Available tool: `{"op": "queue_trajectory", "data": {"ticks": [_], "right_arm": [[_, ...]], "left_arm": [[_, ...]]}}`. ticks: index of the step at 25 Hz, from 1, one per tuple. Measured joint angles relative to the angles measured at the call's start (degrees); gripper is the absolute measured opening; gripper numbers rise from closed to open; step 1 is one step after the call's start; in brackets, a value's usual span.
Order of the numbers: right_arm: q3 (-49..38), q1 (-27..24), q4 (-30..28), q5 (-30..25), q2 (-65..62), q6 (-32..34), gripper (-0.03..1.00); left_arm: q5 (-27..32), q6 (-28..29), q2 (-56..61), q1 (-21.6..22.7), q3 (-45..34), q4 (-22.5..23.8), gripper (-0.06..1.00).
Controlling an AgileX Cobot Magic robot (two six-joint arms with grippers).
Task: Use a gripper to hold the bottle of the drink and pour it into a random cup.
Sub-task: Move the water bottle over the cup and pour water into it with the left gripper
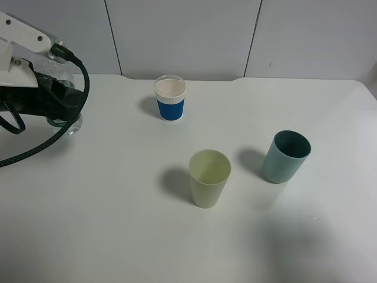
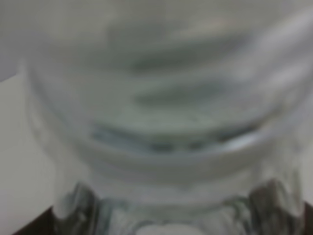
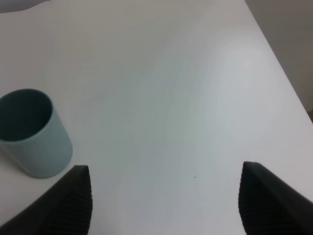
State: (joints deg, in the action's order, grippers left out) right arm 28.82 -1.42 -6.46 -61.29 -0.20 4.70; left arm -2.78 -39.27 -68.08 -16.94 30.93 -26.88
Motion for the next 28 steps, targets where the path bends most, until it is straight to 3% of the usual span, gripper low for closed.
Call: {"op": "queue_trajectory", "data": {"ticks": [7,11,15,20,23,28], "right_arm": [[0.0,0.0,0.0,0.0,0.0,0.0,0.63],[0.0,0.0,0.0,0.0,0.0,0.0,0.63],[0.0,0.0,0.0,0.0,0.0,0.0,0.63],[0.0,0.0,0.0,0.0,0.0,0.0,0.63],[0.0,0.0,0.0,0.0,0.0,0.0,0.63],[0.0,0.0,0.0,0.0,0.0,0.0,0.63]], "left_arm": [[-0.4,-21.7,0.2,-4.9,0.0,-19.6,0.55],[-4.1,-33.6,0.2,-9.3,0.0,-30.4,0.55],[-11.6,-48.2,0.2,-15.8,0.0,-43.6,0.55],[-29.0,-69.1,-2.4,-25.7,0.1,-60.1,0.55],[-36.3,-75.0,-4.2,-29.7,0.1,-66.1,0.55],[-40.8,-76.5,-5.8,-35.0,2.1,-69.1,0.55]]}}
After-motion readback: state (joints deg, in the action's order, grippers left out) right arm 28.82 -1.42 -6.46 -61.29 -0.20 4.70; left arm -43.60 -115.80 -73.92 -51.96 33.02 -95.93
